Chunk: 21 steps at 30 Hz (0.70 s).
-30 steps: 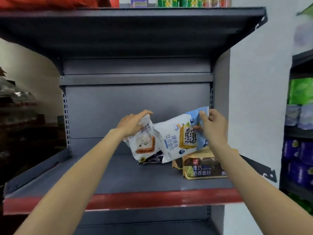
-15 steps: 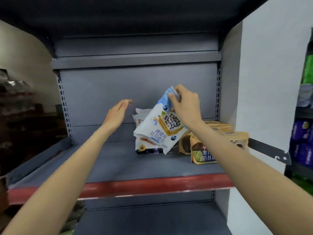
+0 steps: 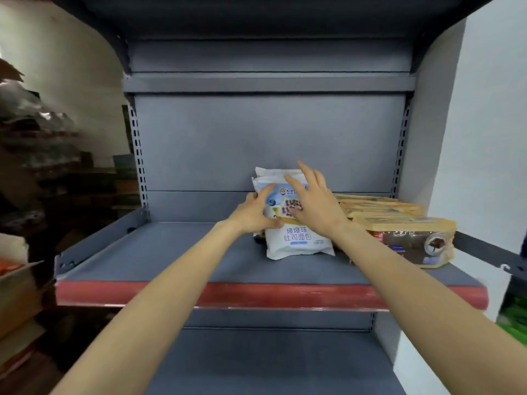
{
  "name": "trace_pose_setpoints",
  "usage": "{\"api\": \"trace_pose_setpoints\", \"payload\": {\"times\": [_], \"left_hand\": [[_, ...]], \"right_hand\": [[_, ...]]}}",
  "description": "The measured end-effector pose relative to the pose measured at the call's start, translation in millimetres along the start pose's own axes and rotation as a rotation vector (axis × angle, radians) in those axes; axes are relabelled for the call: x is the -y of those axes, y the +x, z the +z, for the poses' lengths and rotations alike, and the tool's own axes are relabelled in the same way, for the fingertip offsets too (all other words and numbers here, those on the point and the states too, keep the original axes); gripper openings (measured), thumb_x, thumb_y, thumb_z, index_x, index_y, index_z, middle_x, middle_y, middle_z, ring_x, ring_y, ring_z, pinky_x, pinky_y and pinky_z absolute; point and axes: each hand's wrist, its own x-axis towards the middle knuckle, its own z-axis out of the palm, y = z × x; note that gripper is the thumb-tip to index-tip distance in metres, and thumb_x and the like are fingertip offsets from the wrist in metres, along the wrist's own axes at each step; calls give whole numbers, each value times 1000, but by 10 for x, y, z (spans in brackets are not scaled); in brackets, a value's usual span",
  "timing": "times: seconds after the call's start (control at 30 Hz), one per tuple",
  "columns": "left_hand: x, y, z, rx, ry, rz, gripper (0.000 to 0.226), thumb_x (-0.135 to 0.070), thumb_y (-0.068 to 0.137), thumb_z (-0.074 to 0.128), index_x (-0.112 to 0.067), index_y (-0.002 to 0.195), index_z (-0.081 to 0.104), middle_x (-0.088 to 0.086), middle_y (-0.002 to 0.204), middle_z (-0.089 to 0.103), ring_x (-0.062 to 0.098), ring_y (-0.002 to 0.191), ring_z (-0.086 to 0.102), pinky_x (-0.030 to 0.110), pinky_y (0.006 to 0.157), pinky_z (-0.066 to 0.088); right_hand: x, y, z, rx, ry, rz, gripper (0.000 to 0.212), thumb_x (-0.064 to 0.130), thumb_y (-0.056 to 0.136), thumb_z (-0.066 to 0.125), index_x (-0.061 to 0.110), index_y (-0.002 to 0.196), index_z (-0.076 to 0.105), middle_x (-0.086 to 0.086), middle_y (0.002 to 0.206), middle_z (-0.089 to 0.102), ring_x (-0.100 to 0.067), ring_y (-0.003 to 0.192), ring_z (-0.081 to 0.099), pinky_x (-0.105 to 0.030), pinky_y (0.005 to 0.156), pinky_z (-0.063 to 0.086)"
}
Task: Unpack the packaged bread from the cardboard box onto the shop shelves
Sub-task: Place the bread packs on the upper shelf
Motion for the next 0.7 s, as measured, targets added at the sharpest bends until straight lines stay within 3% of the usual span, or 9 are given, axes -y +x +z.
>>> {"api": "trace_pose_setpoints", "payload": {"times": [0.1,0.27,0.43,0.5,0.6,0.7], "left_hand": [[-71,27,87,-60,113,9,78,-44,84,63,-48,144,14,11,142,29,34,113,51,40,94,45],[-152,23,198,-200,224,-81,84,-60,85,53,-43,147,-2,13,145,29,39,116,51,43,92,42],[-142,-21,228,-236,182,-127,83,-69,85,42,-42,147,-7,13,142,35,39,113,53,43,92,42],[-160,-113,197,-238,170,-144,75,-64,89,39,-42,148,0,12,142,36,38,116,52,42,92,40],[-254,-337,119,-264,170,-154,58,-51,94,40,-34,146,21,7,143,38,34,121,48,38,92,38],[-365,-677,65,-338,141,-103,42,-44,93,44,-32,133,44,-5,132,54,23,119,51,35,89,40]], "right_hand": [[-90,-200,49,120,-175,-43,76,49,85,58,28,148,20,-6,158,-1,-27,145,1,-47,115,17],[-149,-368,125,300,-234,-45,93,66,78,54,26,150,9,-6,158,-11,-27,145,-10,-52,116,4],[-77,-408,301,205,-385,80,89,66,86,39,23,151,-4,-12,157,-16,-33,144,-12,-60,112,1],[-3,-404,359,194,-348,142,90,66,87,38,19,150,-7,-13,156,-17,-34,144,-14,-61,111,0],[122,-486,301,144,-222,148,95,63,83,50,15,151,3,-13,157,-12,-31,145,-12,-58,112,1],[221,-738,140,-54,-30,101,83,51,82,60,13,147,25,-16,156,11,-34,144,6,-56,113,7]]}}
